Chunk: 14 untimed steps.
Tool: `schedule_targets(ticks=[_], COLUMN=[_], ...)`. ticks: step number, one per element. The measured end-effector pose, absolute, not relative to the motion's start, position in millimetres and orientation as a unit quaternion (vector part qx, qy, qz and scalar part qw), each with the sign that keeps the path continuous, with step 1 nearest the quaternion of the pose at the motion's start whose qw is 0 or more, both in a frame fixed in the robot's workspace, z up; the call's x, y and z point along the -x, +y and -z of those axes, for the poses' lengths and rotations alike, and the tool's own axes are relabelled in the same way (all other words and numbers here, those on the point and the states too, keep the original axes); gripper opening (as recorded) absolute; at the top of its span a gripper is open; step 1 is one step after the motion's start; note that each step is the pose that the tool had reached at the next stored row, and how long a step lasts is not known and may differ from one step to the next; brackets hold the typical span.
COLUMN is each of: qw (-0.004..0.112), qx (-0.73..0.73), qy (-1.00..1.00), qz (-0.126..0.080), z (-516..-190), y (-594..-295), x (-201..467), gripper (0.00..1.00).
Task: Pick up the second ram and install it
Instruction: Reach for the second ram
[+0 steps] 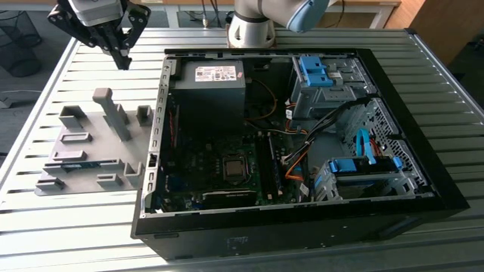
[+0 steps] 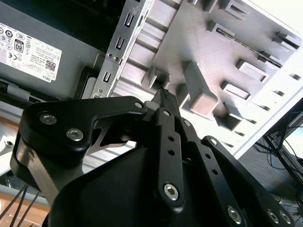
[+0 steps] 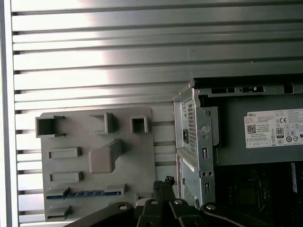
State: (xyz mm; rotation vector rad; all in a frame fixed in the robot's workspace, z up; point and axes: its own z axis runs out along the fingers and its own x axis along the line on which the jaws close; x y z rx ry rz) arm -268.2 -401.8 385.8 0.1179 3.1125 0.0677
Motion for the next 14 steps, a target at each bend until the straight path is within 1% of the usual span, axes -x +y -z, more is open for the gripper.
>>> schedule_targets(ticks=[14], qw=[0.013], qx=[-0.038], qy=[0.999], qz=[-0.022], z=[-385], y=[-410], x=[283], gripper=[0.11])
